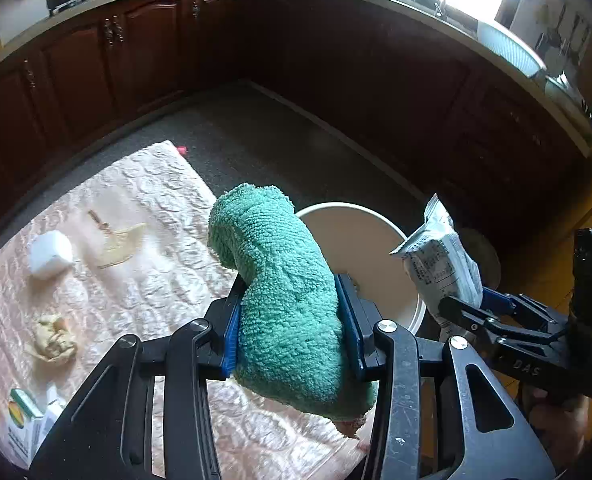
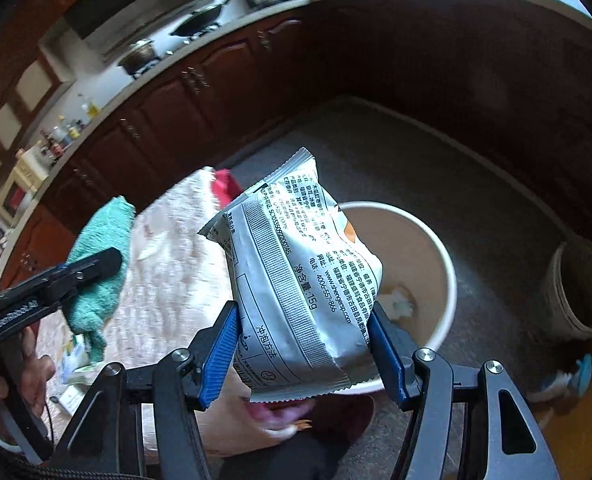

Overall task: Collect trash
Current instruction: 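Carry towel and white bag over the bucket and open both tools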

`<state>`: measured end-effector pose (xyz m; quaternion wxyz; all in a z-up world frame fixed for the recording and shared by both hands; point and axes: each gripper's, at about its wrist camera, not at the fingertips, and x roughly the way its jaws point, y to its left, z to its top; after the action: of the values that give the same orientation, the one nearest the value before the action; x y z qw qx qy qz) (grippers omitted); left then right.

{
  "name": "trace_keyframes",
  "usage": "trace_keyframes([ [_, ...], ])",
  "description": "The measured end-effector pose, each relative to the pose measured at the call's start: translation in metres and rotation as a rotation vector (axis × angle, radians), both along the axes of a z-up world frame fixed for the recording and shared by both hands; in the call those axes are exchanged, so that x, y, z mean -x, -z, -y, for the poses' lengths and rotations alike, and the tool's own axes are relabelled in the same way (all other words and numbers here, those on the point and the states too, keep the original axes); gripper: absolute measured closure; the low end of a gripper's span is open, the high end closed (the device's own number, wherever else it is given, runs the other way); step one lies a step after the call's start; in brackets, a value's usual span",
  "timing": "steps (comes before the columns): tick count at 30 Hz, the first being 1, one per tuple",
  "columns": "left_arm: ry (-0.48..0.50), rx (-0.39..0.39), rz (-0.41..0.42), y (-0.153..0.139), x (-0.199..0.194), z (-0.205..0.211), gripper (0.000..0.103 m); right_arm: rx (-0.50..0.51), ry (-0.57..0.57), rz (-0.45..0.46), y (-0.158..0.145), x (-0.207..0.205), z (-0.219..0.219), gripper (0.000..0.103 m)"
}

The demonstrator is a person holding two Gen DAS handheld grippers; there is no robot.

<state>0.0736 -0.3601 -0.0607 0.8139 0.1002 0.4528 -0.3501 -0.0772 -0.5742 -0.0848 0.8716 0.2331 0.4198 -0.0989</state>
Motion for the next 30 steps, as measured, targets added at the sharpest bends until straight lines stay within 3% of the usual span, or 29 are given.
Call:
trace_keyframes([
  [8,0.033,-0.015,-0.048,0.024,-0.006,0.028,0.063,-0.009,0.067,-0.101,0.037,-0.001,0.021,0.041],
  [17,0.062,-0.022,-0.086,0.040,-0.007,0.038,0.062,0.022,0.114,-0.165,0.052,-0.008,0.023,0.030],
  [30,0.042,0.005,-0.113,0.038,-0.008,0.025,0.044,0.075,0.131,-0.189,0.043,-0.005,0.015,0.030],
])
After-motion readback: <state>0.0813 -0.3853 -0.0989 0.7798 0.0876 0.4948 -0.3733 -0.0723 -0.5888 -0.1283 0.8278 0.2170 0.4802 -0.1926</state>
